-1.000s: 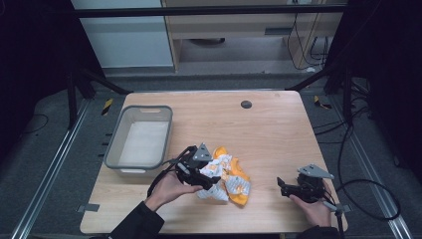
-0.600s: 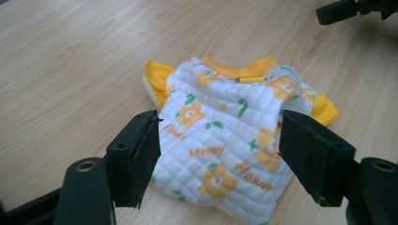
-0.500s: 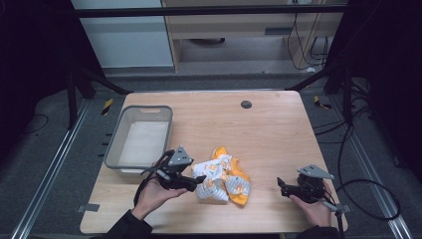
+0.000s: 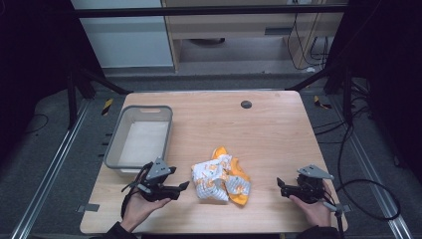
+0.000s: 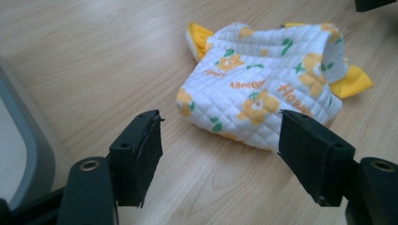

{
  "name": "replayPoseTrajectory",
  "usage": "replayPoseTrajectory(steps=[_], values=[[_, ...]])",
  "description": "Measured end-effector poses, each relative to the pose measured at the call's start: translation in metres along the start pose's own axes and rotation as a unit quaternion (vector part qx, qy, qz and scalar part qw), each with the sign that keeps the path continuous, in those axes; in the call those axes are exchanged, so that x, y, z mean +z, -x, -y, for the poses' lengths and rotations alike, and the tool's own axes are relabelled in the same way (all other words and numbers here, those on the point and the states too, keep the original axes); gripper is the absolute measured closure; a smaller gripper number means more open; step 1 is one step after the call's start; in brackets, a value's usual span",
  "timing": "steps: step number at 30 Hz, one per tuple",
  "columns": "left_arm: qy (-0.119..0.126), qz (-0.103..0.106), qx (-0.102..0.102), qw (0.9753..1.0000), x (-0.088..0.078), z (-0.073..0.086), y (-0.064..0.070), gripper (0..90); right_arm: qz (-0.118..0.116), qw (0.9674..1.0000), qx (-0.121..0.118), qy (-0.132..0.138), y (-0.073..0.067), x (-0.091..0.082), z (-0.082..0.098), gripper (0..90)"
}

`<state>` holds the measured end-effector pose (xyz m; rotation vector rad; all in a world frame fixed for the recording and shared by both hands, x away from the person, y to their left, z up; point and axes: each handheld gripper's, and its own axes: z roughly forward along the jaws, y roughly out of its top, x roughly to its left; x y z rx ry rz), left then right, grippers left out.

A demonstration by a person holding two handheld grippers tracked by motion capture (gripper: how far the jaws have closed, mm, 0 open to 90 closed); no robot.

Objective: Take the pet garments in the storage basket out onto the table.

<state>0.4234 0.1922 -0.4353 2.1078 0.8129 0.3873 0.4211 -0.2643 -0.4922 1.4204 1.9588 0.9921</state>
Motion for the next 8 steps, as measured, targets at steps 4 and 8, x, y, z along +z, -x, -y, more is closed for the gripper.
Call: replayPoseTrajectory(steps=[4, 8], values=[[0.001, -0.006, -0.009, 0.9999, -0.005, 0.011, -0.002, 31.2, 0.002, 1.0000, -0.001, 0.001, 0.000, 0.000, 0.000, 7.3], [-0.002, -0.010, -0.014, 0.9998, -0.007, 0.022, -0.004, 32.2, 0.001, 1.0000, -0.002, 0.001, 0.000, 0.000, 0.000, 7.3]])
